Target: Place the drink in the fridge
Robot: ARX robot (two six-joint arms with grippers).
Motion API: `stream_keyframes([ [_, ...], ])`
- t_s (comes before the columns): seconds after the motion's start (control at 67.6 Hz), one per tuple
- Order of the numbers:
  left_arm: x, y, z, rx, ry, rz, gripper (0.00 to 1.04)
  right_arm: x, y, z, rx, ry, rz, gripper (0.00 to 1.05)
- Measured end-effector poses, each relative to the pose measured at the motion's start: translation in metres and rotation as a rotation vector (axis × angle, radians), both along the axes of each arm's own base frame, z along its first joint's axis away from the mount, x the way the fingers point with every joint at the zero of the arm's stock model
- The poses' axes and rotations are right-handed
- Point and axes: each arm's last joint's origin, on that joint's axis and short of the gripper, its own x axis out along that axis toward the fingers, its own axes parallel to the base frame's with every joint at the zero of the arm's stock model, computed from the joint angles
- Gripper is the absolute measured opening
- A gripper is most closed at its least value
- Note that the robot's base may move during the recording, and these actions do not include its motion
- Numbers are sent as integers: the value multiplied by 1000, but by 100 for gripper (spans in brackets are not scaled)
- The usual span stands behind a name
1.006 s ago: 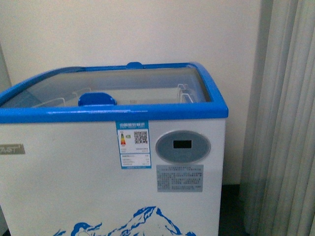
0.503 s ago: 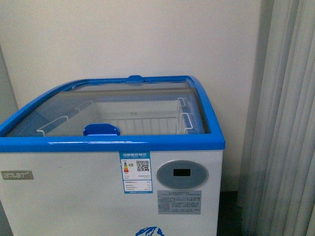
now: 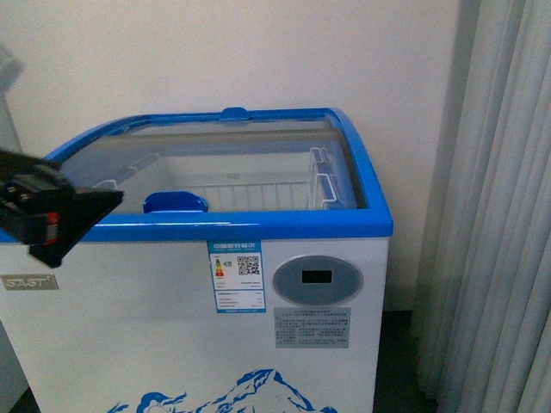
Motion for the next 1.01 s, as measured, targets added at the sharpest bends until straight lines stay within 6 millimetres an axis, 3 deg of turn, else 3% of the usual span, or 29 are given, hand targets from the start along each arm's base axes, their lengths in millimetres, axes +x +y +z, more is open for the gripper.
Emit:
stream_keyframes([
  [0.104, 34, -14, 13, 254, -94, -132, 97, 0, 0, 0, 0, 0, 0, 42],
  [0.34, 76, -19, -7, 585, -125, -242, 97, 0, 0, 0, 0, 0, 0, 42],
  [0.681, 119, -21, 10, 676, -184, -234, 97, 0, 0, 0, 0, 0, 0, 42],
  [1.006, 142, -20, 3, 701, -169, -231, 97, 0, 0, 0, 0, 0, 0, 42],
])
